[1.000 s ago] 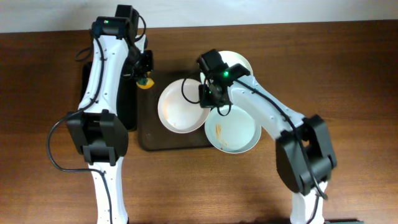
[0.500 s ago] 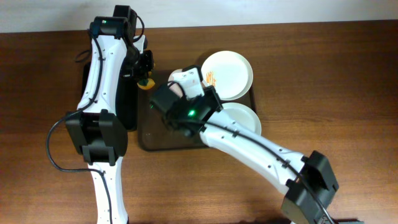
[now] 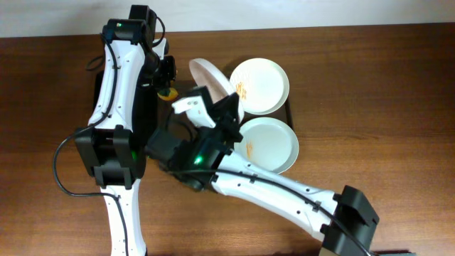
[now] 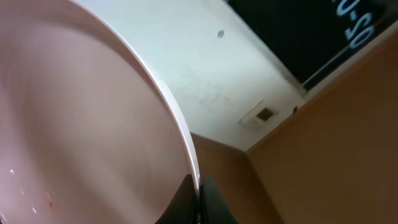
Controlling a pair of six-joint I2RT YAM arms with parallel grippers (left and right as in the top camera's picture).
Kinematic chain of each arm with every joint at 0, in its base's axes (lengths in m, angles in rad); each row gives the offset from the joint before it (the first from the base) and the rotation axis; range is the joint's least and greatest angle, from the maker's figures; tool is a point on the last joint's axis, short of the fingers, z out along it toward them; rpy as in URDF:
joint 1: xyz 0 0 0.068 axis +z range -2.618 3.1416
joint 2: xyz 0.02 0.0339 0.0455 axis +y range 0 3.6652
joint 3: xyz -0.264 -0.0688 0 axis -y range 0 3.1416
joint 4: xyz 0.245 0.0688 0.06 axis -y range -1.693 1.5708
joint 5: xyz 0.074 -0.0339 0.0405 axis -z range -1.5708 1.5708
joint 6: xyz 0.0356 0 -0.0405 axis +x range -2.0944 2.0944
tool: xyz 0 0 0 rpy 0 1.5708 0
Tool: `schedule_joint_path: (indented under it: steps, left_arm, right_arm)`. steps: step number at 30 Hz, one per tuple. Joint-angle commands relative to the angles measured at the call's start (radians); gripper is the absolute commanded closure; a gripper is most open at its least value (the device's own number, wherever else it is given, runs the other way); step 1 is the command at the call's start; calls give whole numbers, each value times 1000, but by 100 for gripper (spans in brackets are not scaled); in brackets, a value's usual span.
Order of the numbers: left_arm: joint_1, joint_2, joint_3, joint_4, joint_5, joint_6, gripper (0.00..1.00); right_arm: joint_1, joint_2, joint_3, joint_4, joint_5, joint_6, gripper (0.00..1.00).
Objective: Clean dirty plates on tray and stack at the side
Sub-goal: 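Lift the cleaned plate with the right gripper and place it right of tray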
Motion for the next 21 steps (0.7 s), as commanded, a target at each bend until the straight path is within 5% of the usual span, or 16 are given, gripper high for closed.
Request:
schedule_joint_path:
  steps: [1, 9, 16, 21]
  left_arm:
    - [-3, -4, 8, 18, 15, 23, 99]
    - [-3, -4, 8, 25, 14, 23, 99]
    - [-3, -4, 8, 24, 11, 23, 99]
    - [-3, -4, 8, 24, 10, 23, 99]
  right_arm:
    - [23, -28, 21, 5, 90, 19, 96]
    - [22, -36, 21, -8, -16, 19, 96]
    - [-103, -114, 21, -216, -463, 205, 96]
    - [-360, -197, 21, -249, -918, 101, 96]
